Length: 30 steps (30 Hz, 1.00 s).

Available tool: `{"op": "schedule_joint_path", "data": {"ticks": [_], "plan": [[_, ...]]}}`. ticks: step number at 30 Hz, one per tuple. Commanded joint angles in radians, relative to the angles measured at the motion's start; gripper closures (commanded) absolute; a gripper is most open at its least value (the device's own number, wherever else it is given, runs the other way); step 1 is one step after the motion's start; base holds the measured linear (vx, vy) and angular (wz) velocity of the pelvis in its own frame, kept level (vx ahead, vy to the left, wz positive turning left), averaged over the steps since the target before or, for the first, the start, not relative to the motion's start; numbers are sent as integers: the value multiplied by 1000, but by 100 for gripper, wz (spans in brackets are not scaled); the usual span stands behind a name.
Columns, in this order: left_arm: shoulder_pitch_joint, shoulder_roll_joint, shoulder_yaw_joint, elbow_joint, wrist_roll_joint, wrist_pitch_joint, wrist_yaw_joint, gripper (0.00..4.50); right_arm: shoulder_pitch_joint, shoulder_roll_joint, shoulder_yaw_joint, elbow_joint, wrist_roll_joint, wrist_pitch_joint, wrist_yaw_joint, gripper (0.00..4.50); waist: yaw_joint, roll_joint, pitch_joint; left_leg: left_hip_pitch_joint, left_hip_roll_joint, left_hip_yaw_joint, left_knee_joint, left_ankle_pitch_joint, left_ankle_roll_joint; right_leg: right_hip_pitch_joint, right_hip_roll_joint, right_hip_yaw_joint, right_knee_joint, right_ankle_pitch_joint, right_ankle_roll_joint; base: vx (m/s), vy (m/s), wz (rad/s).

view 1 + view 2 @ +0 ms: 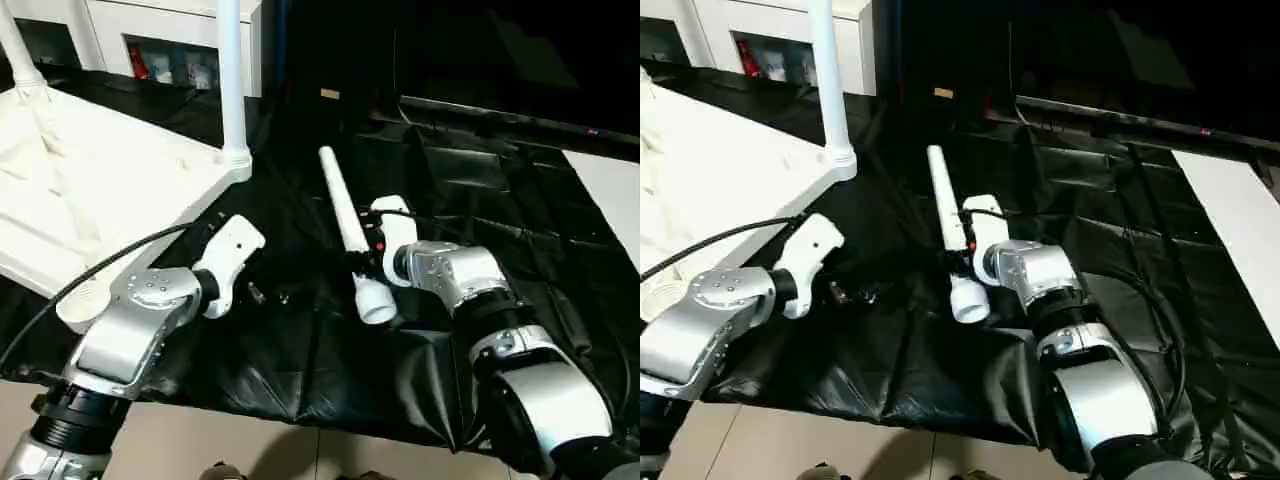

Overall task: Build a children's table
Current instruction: Pick table leg

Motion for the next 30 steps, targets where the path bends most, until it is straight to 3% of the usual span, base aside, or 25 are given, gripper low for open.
{"op": "schedule_joint_path", "data": {"ticks": [1, 6, 14, 18, 25, 26, 30], "plan": [[3, 4, 13, -22, -6, 10, 2, 0, 2, -13, -7, 36, -4, 11, -11, 230, 0, 19, -68, 2, 35, -3, -82, -113, -47, 56, -84, 56, -66, -206, -158, 0, 0, 0], [-1, 1, 25, -24, -7, 10, 8, 0, -8, -13, -19, 52, -6, -3, -16, 261, 0, 18, -68, 1, 35, -3, -82, -116, -49, 56, -85, 55, -66, -203, -161, 0, 0, 0], [-5, -10, 40, -19, -19, 19, 20, 0, -14, -7, -40, 70, 10, -41, -24, 266, 0, 19, -70, 1, 34, -3, -81, -117, -51, 57, -84, 55, -65, -197, -162, 0, 0, 0], [-13, -29, 65, -15, -26, 30, 42, 0, -3, 5, -79, 39, 41, -96, -26, 267, 0, 16, -71, 1, 34, -2, -80, -118, -48, 57, -85, 56, -65, -189, -162, 0, 0, 0], [-20, -90, 136, -5, -35, -33, 139, 0, 63, 21, -128, -165, 86, -115, -54, 267, 4, 12, -75, -2, 33, -2, -77, -49, -25, 64, -80, 56, -56, -84, -163, 0, 0, 0], [-21, -99, 147, -8, -44, -36, 144, 0, 79, 27, -134, -211, 98, -110, -49, 267, 2, 16, -75, -1, 32, -2, -78, -51, -22, 62, -78, 54, -56, -85, -166, 0, 0, 0], [-27, -122, 170, -14, -67, -37, 148, 0, 127, 45, -157, -329, 153, -142, -4, 267, 4, 16, -71, 2, 33, -1, -81, -96, -25, 59, -81, 55, -66, -156, -149, 0, 0, 0]]}}
